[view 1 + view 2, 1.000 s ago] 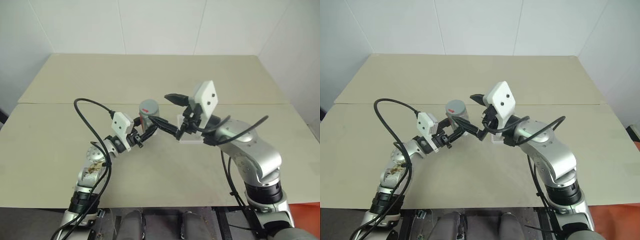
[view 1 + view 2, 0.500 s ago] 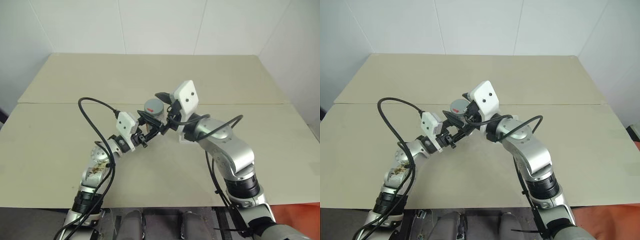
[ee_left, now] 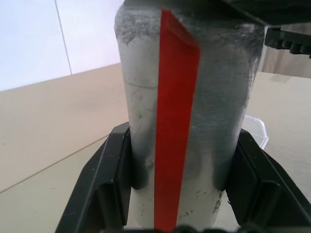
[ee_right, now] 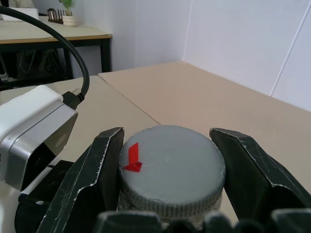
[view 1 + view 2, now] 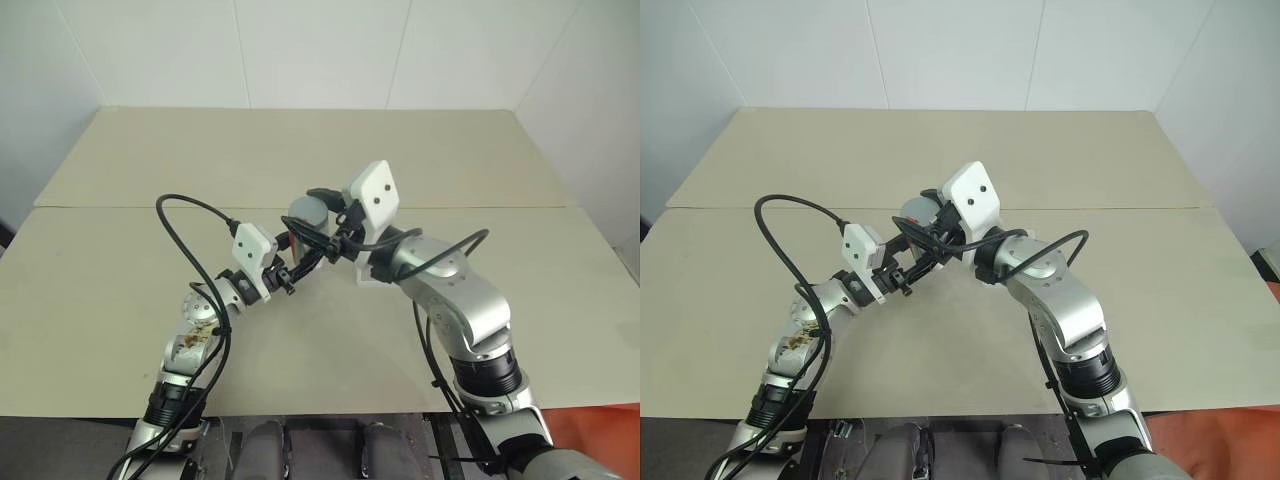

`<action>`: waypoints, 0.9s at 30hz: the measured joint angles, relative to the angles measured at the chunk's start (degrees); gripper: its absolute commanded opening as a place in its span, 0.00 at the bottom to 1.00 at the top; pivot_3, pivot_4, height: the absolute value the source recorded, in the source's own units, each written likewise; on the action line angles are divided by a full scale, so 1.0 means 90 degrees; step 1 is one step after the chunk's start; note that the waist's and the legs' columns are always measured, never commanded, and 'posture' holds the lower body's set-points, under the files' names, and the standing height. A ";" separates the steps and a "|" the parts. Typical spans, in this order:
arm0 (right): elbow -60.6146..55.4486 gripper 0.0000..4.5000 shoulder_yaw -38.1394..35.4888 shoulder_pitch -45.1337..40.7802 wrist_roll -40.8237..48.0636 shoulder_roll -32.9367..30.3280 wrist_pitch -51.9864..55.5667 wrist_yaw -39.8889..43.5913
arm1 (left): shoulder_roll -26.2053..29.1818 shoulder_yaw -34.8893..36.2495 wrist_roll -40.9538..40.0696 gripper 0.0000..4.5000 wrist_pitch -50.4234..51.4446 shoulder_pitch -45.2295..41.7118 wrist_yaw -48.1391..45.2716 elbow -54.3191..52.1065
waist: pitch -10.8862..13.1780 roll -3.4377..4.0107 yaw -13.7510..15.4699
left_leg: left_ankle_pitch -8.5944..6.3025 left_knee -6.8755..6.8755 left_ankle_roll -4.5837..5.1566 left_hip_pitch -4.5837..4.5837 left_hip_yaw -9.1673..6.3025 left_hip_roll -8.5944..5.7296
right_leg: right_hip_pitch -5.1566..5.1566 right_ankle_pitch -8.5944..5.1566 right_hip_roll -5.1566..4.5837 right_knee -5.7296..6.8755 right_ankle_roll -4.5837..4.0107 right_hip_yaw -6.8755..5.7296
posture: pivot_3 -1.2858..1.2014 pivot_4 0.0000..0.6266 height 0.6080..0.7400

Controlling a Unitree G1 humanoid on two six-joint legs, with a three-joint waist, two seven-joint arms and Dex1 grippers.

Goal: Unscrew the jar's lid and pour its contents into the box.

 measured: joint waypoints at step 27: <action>0.1382 0.62 -0.0331 -0.0833 0.1378 -0.1224 -0.0847 0.3728 | 0.0794 -0.0012 -0.0872 0.50 0.0283 0.0373 -0.1359 -0.0807 | 0.0002 0.0002 -0.0036 | -0.0001 -0.0003 0.0001 0.0003 -0.0001 0.0002 | 0.0001 0.0000 0.0000 -0.0003 0.0000 0.0001 | 0.52 0.24 1.00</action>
